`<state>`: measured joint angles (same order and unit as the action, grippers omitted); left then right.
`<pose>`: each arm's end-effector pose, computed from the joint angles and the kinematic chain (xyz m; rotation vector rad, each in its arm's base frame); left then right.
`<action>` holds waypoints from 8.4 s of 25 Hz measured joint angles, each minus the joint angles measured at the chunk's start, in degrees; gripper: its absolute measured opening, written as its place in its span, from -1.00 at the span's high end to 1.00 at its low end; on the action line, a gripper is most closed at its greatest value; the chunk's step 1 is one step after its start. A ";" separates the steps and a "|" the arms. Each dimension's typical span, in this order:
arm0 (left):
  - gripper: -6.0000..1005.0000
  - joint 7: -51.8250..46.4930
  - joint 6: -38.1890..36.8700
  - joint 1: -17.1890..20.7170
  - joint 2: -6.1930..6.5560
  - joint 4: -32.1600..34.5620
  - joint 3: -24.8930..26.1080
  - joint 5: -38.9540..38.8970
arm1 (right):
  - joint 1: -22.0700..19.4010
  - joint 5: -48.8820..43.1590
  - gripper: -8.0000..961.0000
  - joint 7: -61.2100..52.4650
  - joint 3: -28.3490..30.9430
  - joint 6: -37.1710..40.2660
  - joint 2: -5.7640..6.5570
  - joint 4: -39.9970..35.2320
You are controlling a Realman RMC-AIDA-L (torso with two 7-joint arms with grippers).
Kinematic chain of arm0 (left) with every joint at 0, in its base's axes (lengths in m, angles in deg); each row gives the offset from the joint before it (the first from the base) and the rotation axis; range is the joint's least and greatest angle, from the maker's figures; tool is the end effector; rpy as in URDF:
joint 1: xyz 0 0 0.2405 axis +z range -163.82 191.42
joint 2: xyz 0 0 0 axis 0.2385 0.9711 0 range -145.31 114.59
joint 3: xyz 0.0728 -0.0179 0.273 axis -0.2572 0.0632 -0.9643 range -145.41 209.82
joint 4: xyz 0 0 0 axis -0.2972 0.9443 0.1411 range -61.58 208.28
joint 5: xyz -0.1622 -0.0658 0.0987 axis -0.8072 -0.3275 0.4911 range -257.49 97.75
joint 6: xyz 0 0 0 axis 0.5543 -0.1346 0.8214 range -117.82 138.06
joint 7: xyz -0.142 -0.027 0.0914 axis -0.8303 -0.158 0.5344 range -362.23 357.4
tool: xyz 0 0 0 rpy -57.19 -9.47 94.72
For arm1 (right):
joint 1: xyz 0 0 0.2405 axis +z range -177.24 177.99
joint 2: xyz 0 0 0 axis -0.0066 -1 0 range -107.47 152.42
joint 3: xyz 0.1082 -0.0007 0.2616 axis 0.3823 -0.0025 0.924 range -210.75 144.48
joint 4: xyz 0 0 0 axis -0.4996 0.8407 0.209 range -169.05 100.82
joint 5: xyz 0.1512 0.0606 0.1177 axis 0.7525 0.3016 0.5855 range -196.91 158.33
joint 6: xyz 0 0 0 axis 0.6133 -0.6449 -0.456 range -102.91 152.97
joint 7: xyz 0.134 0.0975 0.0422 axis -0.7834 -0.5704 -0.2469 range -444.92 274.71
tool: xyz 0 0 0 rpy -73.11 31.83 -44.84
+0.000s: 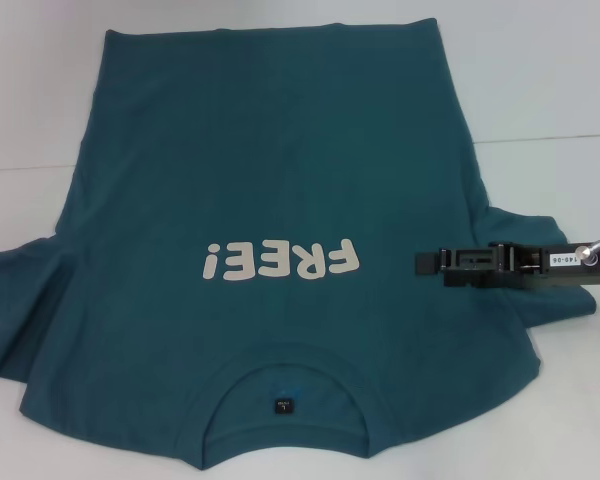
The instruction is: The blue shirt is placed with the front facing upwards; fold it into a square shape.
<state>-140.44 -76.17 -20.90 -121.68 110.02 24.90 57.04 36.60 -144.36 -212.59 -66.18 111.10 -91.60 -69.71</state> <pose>-0.3512 0.3879 0.1034 -1.7859 -1.8933 -0.8323 0.2816 0.3813 -0.0045 -2.3459 1.7064 0.6473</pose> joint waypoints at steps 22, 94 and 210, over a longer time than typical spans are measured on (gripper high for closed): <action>0.00 -2.83 2.91 6.97 -3.35 4.48 -5.70 3.79 | 0.10 0.00 -0.90 -0.10 0.00 -0.03 0.09 0.00; 0.60 -6.69 14.66 1.29 -5.27 -0.66 -16.96 7.33 | -0.54 0.00 -0.89 -0.14 0.26 -0.17 0.18 0.00; -0.37 -17.40 30.15 -2.56 -8.09 -7.42 -19.77 -1.97 | -3.02 1.49 -0.89 1.10 0.85 -4.06 0.15 1.66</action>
<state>-157.84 -46.03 -23.46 -129.77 102.60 5.13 55.06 33.58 -142.87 -211.49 -65.33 107.03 -91.45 -68.04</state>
